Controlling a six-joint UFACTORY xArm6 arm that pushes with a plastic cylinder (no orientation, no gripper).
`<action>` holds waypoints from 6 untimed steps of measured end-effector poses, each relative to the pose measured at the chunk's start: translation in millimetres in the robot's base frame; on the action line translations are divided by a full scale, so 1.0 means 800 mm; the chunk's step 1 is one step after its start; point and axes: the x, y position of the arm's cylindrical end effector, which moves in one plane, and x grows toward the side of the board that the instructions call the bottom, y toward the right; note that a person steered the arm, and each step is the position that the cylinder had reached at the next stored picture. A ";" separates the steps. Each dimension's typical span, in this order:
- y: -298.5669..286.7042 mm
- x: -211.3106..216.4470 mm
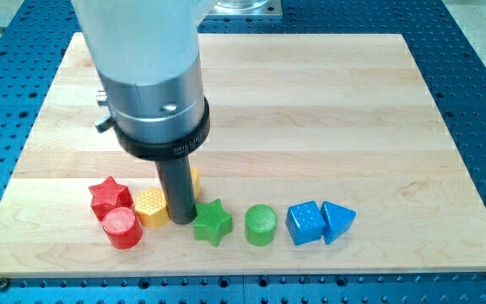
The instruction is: Make a group of the redyellow blocks along with the green star together
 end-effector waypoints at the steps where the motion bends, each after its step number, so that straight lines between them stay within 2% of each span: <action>1: 0.004 -0.005; 2: 0.032 -0.014; 4: 0.052 -0.109; 5: 0.044 -0.118; 6: 0.075 -0.064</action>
